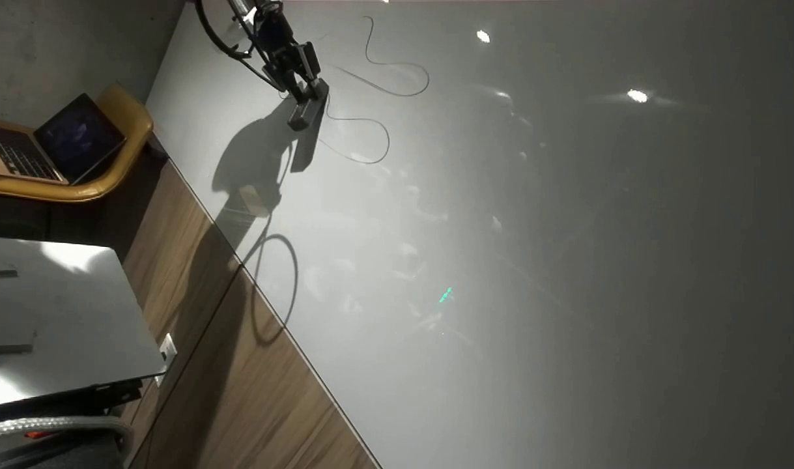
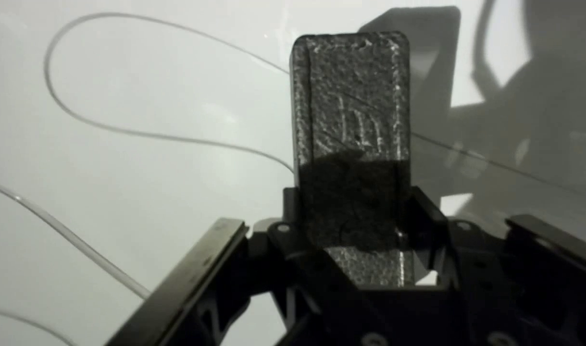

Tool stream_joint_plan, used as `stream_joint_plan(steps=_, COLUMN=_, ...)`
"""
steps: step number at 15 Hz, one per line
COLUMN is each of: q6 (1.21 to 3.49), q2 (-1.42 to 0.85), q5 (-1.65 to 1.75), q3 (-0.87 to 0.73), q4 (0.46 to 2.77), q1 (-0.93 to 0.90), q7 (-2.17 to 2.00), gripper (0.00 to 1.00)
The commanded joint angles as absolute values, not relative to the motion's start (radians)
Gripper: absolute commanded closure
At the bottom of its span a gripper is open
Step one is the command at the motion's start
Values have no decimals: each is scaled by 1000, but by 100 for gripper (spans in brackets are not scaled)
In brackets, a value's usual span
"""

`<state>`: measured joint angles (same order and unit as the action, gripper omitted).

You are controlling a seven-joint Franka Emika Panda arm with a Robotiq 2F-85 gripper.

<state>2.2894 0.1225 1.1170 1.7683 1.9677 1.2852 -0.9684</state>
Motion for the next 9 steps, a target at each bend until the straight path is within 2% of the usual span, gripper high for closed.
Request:
stream_joint_plan(steps=1, q6=2204, q2=-59, q5=1240, q3=1668, q4=1989, q1=1232, q7=-990, gripper=71)
stream_joint_plan(steps=5, q6=2235, q2=-180, q5=1344, q3=1719, q4=1960, q1=1340, q7=-1004, gripper=71)
stream_joint_plan(steps=9, q6=2147, q2=-316, q5=1426, q3=1952, q4=1952, q1=1490, q7=-981, gripper=71)
